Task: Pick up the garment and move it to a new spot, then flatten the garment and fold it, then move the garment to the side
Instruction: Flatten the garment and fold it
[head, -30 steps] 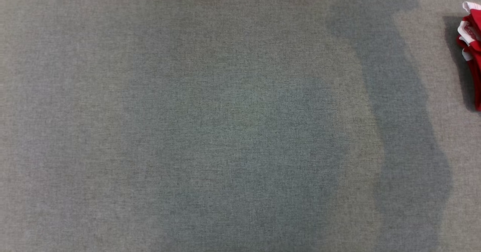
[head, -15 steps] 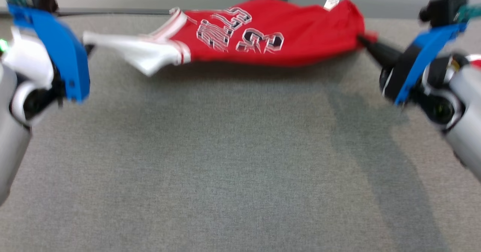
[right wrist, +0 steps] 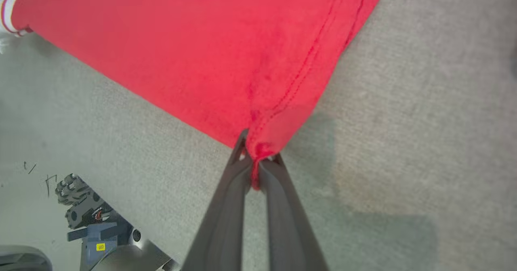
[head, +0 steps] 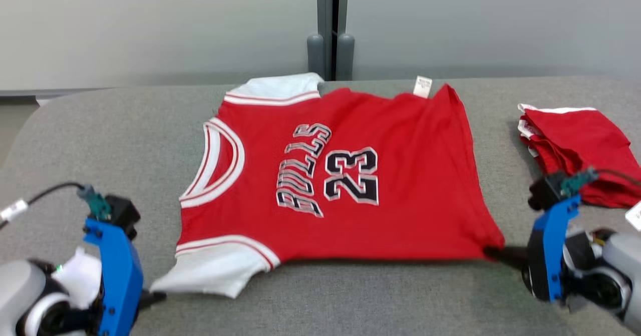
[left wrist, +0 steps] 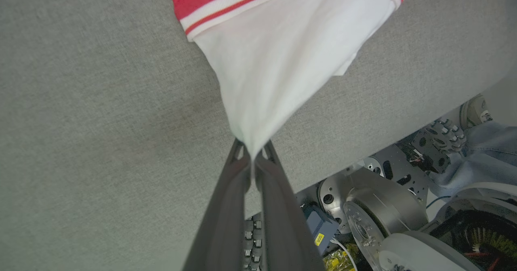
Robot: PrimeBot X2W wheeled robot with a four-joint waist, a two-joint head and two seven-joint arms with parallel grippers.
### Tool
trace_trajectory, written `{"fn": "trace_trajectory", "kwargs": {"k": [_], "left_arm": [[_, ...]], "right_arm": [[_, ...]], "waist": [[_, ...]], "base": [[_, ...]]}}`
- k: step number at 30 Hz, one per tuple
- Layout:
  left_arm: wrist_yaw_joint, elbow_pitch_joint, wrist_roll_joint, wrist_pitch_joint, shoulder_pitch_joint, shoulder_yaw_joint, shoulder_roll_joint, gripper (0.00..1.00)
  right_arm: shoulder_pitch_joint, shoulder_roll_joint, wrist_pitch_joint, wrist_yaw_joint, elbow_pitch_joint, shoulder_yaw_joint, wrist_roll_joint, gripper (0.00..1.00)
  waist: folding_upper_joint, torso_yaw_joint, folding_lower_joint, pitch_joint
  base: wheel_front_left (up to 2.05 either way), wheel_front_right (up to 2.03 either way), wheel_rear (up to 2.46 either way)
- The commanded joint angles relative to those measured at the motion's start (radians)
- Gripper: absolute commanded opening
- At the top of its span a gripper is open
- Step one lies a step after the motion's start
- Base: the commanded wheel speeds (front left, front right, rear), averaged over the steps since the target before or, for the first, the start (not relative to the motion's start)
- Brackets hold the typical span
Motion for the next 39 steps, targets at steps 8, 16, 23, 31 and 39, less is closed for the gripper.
{"fn": "trace_trajectory", "kwargs": {"k": [8,16,23,31,39], "left_arm": [[0.105,-0.265,-0.152,0.037,0.213,0.002,0.160,0.00],[0.162,-0.406,-0.214,0.039,0.248,0.034,0.250,0.00],[0.153,-0.362,-0.171,0.088,0.126,0.057,0.193,0.00],[0.116,-0.115,-0.095,0.149,-0.072,0.038,0.013,0.00],[0.009,0.156,0.007,0.084,-0.203,0.000,-0.147,0.00]], "right_arm": [[0.184,-0.166,0.073,0.000,-0.154,0.027,0.043,0.00],[0.226,-0.292,0.150,0.000,-0.322,-0.022,0.080,0.00],[0.140,-0.235,0.243,0.000,-0.300,-0.087,0.075,0.00],[0.028,-0.088,0.342,0.000,-0.095,-0.141,0.063,0.00],[-0.048,0.067,0.362,0.000,0.121,-0.161,0.034,0.13]], "waist": [[0.0003,0.007,0.0001,-0.018],[0.0003,-0.005,0.0001,-0.011],[0.0003,-0.028,0.0001,0.021],[0.0003,-0.036,0.0001,0.062],[0.0003,-0.047,0.0001,0.091]], "base": [[0.00,0.00,0.00],[0.00,0.00,0.00],[0.00,0.00,0.00],[0.00,0.00,0.00],[0.00,0.00,0.00]]}}
